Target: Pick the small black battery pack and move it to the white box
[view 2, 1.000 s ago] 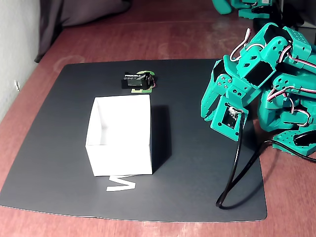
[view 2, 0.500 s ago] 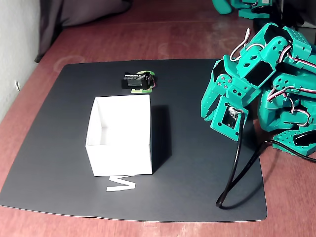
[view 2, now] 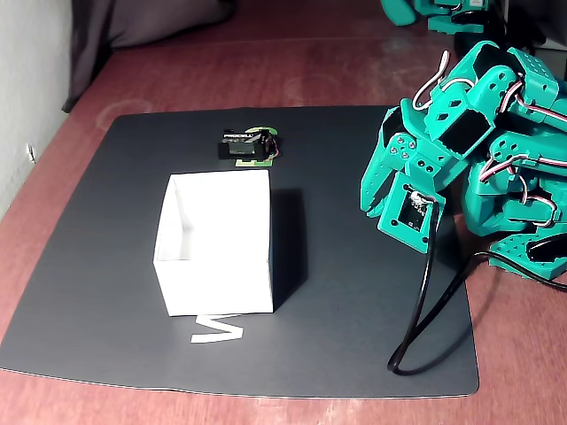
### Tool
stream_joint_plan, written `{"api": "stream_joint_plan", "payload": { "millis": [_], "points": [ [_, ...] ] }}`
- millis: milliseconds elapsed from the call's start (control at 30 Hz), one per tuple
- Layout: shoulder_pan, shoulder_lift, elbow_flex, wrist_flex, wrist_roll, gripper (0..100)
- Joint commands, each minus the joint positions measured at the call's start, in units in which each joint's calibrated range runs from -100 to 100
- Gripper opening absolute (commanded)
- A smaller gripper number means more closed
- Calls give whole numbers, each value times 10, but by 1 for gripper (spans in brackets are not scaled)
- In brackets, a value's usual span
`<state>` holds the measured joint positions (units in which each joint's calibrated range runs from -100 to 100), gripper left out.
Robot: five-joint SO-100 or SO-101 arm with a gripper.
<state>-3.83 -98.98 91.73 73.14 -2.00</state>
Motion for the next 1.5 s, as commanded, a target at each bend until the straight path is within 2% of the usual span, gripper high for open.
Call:
{"api": "stream_joint_plan", "payload": {
  "millis": [0, 933, 1200, 1333, 1467],
  "points": [
    [0, -1, 1, -3, 2, 1],
    [-15, 2, -2, -5, 3, 1],
    [-9, 52, -103, -5, 4, 1],
    [5, 124, -186, -5, 53, 1],
    [108, 207, -276, -9, 116, 1]
  ]
}}
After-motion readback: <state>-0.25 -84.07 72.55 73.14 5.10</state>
